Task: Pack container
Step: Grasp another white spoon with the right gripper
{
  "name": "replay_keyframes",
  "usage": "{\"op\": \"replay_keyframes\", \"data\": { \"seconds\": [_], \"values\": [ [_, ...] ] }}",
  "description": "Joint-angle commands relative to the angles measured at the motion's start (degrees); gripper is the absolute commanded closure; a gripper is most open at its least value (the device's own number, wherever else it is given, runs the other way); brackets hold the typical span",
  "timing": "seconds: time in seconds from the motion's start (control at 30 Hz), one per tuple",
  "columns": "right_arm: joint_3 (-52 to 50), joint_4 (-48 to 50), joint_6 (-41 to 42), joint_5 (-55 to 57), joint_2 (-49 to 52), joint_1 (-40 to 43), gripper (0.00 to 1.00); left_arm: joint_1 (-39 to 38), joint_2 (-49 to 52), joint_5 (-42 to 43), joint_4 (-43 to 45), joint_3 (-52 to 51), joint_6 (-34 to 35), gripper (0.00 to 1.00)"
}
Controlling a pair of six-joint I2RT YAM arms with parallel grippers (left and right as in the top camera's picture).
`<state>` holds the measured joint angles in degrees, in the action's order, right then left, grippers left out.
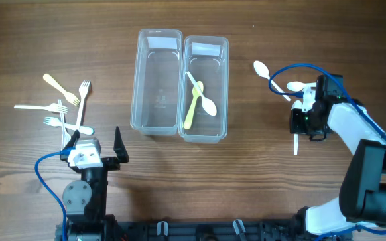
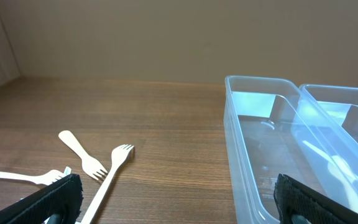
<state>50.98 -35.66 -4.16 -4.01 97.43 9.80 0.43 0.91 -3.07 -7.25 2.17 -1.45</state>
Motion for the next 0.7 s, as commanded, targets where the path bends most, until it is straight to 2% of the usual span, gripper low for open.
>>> {"op": "replay_keyframes", "data": {
  "seconds": [0.0,0.1,0.17,0.2,0.23,0.3,0.37,0.43,0.53,0.67],
  "values": [
    [2.82,-4.92,2.69,1.01,-1.49,-0.17,0.96,-0.33,-0.2,0.68,0.2,-0.35,-0.94,0.0],
    [10.34,-12.74,3.23,-0.35,-8.76,-0.33,0.96,-0.33,-0.2,0.68,0.2,-0.35,-0.94,0.0],
    [15.67,-14.45,3.23,-8.85,-16.79,-1.73,0.96,-0.33,-0.2,0.68,0.2,-0.35,-0.94,0.0],
    [17.64,-12.68,3.17,-16.5,-21.27,-3.39,0.96,-0.33,-0.2,0.68,0.2,-0.35,-0.94,0.0],
    [18.01,-5.7,2.62,-28.48,-27.71,-7.23,0.95,-0.33,-0.2,0.68,0.2,-0.35,-0.94,0.0],
    [18.01,1.33,2.86,-30.93,-30.95,-12.74,0.96,-0.33,-0.2,0.68,0.2,-0.35,-0.94,0.0],
    [17.84,4.85,4.02,-30.18,-30.51,-17.03,0.96,-0.33,-0.2,0.68,0.2,-0.35,-0.94,0.0],
    [16.39,9.2,9.66,-26.77,-27.04,-22.71,0.96,-0.33,-0.2,0.68,0.2,-0.35,-0.94,0.0],
    [16.0,12.44,13.44,-23.56,-17.07,-27.91,0.96,-0.33,-0.2,0.68,0.2,-0.35,-0.94,0.0],
    [16.02,19.21,21.16,-24.79,-4.13,-30.25,0.96,-0.33,-0.2,0.68,0.2,-0.35,-0.94,0.0]
  ]
}}
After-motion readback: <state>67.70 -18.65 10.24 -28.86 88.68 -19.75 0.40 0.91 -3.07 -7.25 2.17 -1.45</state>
